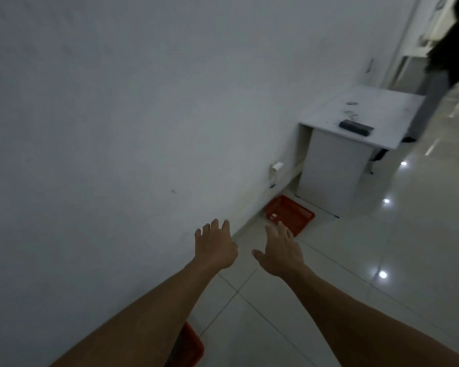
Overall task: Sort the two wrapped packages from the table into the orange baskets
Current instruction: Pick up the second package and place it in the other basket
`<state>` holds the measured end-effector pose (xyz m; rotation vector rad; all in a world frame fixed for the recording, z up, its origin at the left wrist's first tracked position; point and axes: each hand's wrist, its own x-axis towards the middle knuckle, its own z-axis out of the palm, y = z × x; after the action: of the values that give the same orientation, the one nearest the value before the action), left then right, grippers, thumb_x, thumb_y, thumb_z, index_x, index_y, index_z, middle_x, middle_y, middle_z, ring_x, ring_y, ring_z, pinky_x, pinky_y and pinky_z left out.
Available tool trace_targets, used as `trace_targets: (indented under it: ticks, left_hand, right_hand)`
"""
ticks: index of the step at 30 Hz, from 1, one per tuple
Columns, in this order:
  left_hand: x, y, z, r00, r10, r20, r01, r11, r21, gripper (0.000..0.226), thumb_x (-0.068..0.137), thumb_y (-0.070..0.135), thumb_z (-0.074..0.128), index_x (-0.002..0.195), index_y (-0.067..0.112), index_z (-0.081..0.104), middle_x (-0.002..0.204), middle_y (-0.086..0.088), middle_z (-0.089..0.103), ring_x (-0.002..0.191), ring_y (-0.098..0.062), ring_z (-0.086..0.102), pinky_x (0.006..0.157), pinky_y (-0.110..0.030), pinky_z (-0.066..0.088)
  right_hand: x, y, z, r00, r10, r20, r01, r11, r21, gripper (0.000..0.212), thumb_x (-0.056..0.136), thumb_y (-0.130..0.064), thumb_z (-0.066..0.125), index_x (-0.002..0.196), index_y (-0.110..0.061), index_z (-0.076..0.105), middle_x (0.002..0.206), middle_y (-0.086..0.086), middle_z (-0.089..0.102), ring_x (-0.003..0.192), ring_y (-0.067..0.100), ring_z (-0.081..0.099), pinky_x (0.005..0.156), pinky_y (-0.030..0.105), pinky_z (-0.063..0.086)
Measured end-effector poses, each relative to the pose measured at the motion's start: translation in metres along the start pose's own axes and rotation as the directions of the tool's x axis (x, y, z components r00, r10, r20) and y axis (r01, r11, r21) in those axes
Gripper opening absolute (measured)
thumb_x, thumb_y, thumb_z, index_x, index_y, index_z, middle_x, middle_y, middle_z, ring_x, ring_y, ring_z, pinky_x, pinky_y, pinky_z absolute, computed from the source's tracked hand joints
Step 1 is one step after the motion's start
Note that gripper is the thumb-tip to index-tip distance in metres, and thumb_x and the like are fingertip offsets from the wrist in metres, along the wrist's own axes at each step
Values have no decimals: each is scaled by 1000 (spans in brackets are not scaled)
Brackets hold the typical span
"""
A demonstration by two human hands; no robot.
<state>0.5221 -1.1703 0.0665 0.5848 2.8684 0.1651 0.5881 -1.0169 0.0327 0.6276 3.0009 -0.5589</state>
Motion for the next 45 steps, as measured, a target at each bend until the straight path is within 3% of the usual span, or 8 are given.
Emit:
trace_targets:
  ticks: [4,12,21,33,38,45]
  left_hand:
    - [25,78,9,994,105,20,-106,994,25,70,93,45,46,153,19,20,160,-11,23,145,-33,24,117,-49,16]
    - [90,251,34,975,221,27,-222,975,33,72,91,46,48,152,20,21,158,-8,28,143,-31,30,115,-48,22]
    - [159,421,46,951,305,53,-307,951,39,68,93,47,45,152,18,24,159,-11,27,144,-31,27,117,-50,20]
    - [327,576,64,902,418,107,-424,905,42,60,92,46,47,144,19,35,148,-8,41,135,-30,39,110,-45,30]
    - [412,641,60,880,450,154,-459,888,22,65,92,46,46,149,20,28,153,-8,35,137,-32,35,111,-46,27]
    - [497,707,56,876,446,183,-459,888,32,66,93,48,44,150,20,26,154,-10,33,137,-32,35,111,-47,28]
  right_hand:
    - [8,74,-23,994,104,-12,-104,995,9,86,86,-59,59,151,-16,25,165,16,11,150,35,16,112,53,32]
    - [50,234,-80,970,236,-52,-234,972,38,80,85,-61,58,146,-16,31,160,16,22,146,35,24,108,53,36]
    - [105,377,-144,939,332,-86,-325,941,91,82,87,-63,54,149,-17,29,162,16,18,148,35,19,111,53,32]
    - [243,533,-184,873,481,-84,-473,876,95,89,86,-69,49,153,-18,23,165,15,12,151,35,13,115,53,28]
    - [320,590,-211,833,547,-85,-534,835,133,89,86,-69,50,154,-19,22,165,15,12,151,33,12,116,53,27]
    - [404,648,-241,840,538,-69,-527,840,131,88,87,-68,49,154,-18,21,165,16,12,151,33,12,117,53,26]
